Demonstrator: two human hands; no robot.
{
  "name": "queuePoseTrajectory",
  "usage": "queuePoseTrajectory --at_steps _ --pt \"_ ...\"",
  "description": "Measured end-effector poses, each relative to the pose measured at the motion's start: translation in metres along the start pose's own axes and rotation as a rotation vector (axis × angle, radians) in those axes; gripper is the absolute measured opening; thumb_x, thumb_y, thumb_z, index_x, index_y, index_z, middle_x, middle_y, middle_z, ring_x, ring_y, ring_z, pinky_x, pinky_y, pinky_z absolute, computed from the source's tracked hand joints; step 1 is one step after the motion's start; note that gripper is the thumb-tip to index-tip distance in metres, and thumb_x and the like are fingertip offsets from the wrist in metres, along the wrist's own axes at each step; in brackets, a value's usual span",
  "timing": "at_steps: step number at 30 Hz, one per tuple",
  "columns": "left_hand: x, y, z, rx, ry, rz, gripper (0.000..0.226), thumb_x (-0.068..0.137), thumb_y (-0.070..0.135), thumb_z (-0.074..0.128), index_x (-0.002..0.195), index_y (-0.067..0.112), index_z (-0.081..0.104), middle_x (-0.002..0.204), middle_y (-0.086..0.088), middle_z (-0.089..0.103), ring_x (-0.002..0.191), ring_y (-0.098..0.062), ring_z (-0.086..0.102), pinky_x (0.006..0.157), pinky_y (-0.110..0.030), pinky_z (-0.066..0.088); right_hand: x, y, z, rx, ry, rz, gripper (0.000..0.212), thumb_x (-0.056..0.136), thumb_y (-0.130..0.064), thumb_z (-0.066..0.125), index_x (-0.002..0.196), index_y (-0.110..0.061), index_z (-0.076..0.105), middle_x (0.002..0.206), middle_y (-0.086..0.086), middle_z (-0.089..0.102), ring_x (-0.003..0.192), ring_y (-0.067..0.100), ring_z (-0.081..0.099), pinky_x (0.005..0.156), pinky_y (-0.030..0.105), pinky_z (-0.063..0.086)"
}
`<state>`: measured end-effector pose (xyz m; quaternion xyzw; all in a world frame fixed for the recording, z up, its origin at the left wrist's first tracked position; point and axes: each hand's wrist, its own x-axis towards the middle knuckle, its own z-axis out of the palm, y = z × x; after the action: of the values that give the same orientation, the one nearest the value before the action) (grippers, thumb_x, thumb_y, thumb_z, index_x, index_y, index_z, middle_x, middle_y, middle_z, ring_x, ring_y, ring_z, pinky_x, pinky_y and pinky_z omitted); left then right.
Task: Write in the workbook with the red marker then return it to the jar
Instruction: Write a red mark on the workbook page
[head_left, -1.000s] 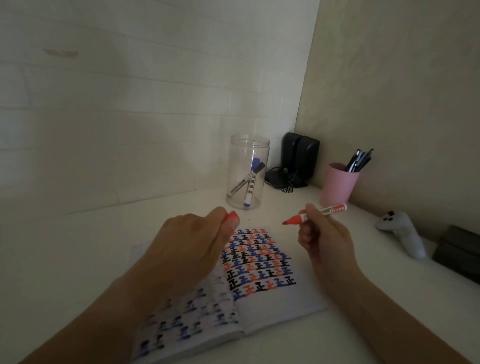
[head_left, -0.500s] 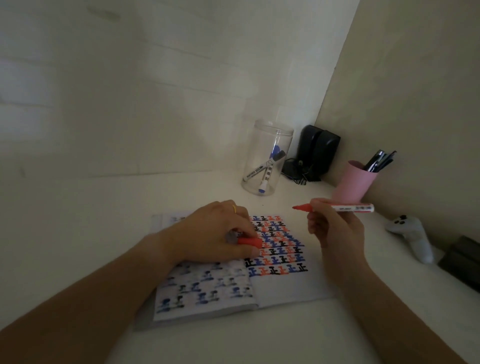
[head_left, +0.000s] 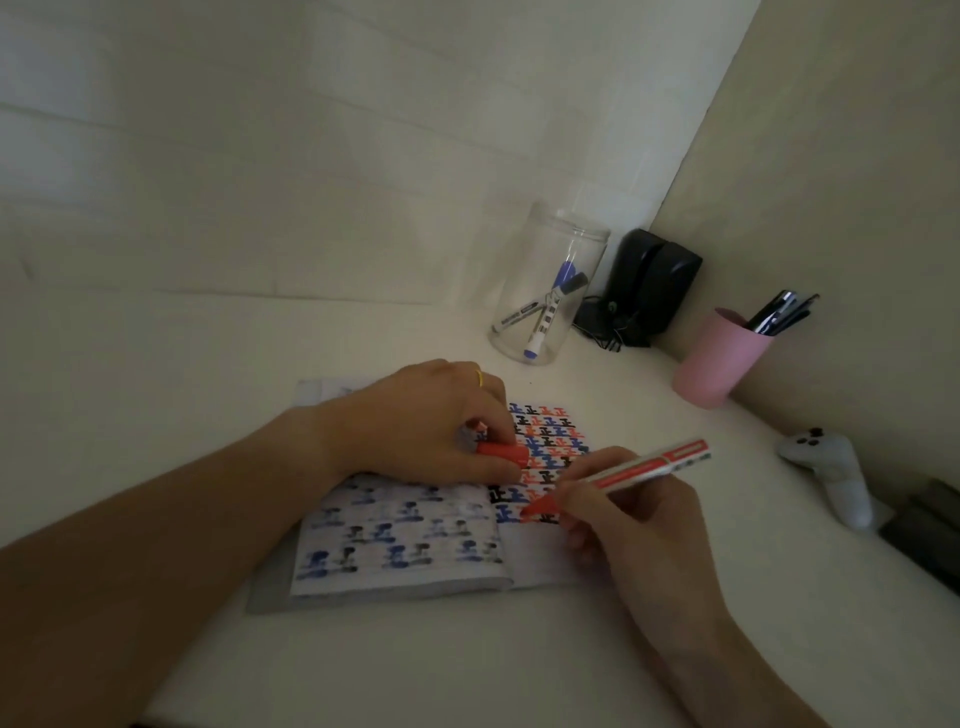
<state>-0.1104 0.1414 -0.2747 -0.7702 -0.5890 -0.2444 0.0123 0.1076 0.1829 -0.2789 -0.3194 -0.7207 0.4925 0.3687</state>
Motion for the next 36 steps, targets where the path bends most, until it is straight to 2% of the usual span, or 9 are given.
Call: queuePoseTrajectory --at_steps 5,9,11,15,20,30,36 --pt "0.0013 0.002 -0.0022 -0.003 -0.014 -0.008 0.034 0.086 0.059 0.066 0.099 0.03 0.075 0.102 0.008 0.069 0.094 -0.012 0.061 0.081 -0.036 0.051 0.0004 0.0013 -0.0005 -0.006 -0.058 -0.037 0.013 0.08 0.003 0.071 0.071 -0.007 0.073 0.054 0.004 0.066 0.05 0.012 0.059 0.048 0.024 0.048" --pt "0.0008 0.0017 -0.0015 0.0 -0.017 -0.012 0.035 0.086 0.059 0.066 0.102 0.029 0.075 0.105 0.007 0.069 0.096 -0.012 0.061 0.081 -0.034 0.05 -0.0012 0.001 -0.0003 -0.069 -0.099 -0.074 0.018 0.081 0.001 0.074 0.071 -0.014 0.075 0.058 0.002 0.071 0.052 0.01 0.062 0.051 0.02 0.048" --pt "0.0009 0.0017 -0.0015 -0.003 -0.011 -0.01 0.035 0.086 0.058 0.067 0.102 0.028 0.075 0.104 0.007 0.07 0.095 -0.011 0.06 0.081 -0.033 0.05 -0.0009 0.0025 -0.0001 -0.126 -0.083 -0.081 0.016 0.079 -0.002 0.076 0.071 -0.016 0.076 0.059 0.001 0.073 0.053 0.009 0.065 0.052 0.019 0.049" --pt "0.0004 0.0023 -0.0019 -0.011 -0.008 -0.009 0.034 0.086 0.058 0.066 0.101 0.029 0.075 0.104 0.008 0.069 0.095 -0.012 0.06 0.082 -0.034 0.049 0.0002 0.0047 -0.0005 -0.158 -0.014 -0.065 0.01 0.075 -0.01 0.073 0.069 -0.018 0.075 0.057 0.0 0.072 0.051 0.008 0.064 0.054 0.026 0.051" --pt "0.0001 0.0024 -0.002 -0.015 -0.008 -0.012 0.033 0.086 0.058 0.067 0.1 0.03 0.075 0.102 0.008 0.069 0.093 -0.011 0.06 0.08 -0.033 0.049 0.0 0.0026 -0.0013 -0.117 -0.05 -0.069 0.017 0.079 -0.003 0.072 0.069 -0.017 0.075 0.057 -0.002 0.071 0.052 0.007 0.064 0.054 0.02 0.05" --pt "0.0012 0.0018 -0.0018 -0.012 -0.021 -0.022 0.034 0.086 0.059 0.065 0.102 0.03 0.075 0.103 0.009 0.069 0.095 -0.01 0.059 0.079 -0.028 0.045 0.0 0.0024 -0.0022 -0.108 -0.054 -0.058 0.018 0.079 0.001 0.072 0.07 -0.014 0.074 0.056 -0.002 0.069 0.05 0.005 0.063 0.052 0.017 0.049" --pt "0.0 0.0014 -0.0015 -0.031 -0.014 -0.022 0.033 0.085 0.06 0.066 0.1 0.032 0.075 0.102 0.009 0.069 0.093 -0.009 0.059 0.08 -0.033 0.05 0.0012 0.0045 -0.0014 -0.126 -0.034 -0.062 0.015 0.078 -0.002 0.072 0.071 -0.016 0.074 0.056 -0.006 0.07 0.051 0.004 0.064 0.054 0.015 0.05"
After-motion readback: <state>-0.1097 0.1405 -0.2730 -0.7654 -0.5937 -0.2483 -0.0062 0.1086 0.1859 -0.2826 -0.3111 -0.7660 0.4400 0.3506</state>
